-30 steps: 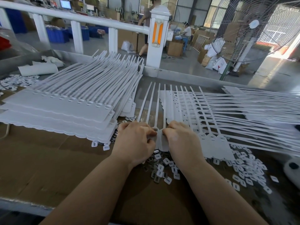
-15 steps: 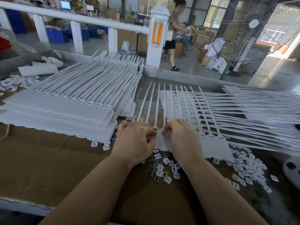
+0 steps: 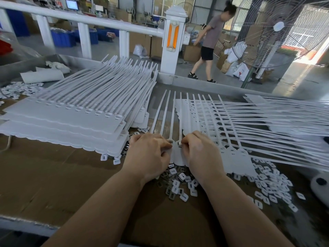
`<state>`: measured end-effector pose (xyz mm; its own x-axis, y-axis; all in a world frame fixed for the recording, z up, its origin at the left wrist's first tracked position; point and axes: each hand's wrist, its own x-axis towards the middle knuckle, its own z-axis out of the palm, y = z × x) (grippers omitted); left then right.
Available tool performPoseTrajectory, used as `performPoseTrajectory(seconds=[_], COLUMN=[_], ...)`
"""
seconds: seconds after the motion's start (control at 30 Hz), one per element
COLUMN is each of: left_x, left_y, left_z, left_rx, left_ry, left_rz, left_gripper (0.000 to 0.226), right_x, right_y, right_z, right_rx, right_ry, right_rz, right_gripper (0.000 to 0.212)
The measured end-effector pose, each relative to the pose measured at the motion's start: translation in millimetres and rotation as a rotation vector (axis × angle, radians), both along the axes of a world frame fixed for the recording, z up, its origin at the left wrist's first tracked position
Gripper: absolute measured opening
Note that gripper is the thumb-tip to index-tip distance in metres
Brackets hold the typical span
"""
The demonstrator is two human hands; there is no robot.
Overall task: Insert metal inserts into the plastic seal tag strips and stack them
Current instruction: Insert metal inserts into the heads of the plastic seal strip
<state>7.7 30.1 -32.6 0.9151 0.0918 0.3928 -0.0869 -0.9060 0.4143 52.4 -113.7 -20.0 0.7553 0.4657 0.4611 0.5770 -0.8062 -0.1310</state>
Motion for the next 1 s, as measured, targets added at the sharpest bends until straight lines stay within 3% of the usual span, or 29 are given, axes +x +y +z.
performPoseTrajectory(seconds=[0.33,0.77,1.0], left_x=[0,-1,0], left_y=[0,0,0], left_z=[1,1,2], left_rx=[-0.003,0.004,-0.006], left_ry=[-0.007,-0.005,-0.003], left_rz=[-0.011,-0.014,-0.023], left_gripper=[0.025,0.026,0.027], right_x=[-2,-9,-10], right_y=[-4,-3,-2], right_z=[0,4,7], right_rx=[0.161,-0.13,-0.153], right_ry=[0.074,0.066,0.098], right_rz=[0.014,0.028,0.033], right_gripper=[0.021,0.031,0.034])
